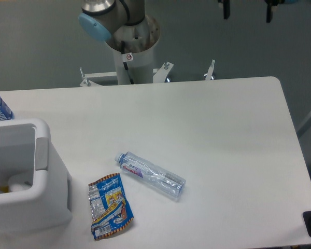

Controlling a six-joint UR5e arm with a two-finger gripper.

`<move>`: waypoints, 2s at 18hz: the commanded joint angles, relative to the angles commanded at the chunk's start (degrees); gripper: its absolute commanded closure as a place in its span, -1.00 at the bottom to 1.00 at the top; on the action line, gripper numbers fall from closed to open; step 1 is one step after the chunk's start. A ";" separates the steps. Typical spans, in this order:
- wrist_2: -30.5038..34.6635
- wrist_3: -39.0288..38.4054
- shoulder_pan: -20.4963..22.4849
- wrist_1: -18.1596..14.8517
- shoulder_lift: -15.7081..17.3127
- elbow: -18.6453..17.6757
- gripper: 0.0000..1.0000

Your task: Open the trash can

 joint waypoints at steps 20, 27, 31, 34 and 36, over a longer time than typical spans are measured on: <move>-9.40 -36.62 -9.04 11.06 -4.30 -0.35 -1.00; -9.58 -52.44 -18.18 14.23 -7.11 0.17 -1.00; -10.20 -61.33 -24.86 20.90 -11.15 0.53 -1.00; -10.11 -66.17 -28.55 24.42 -13.96 1.31 -1.00; -10.02 -69.50 -30.66 25.05 -15.81 2.72 -1.00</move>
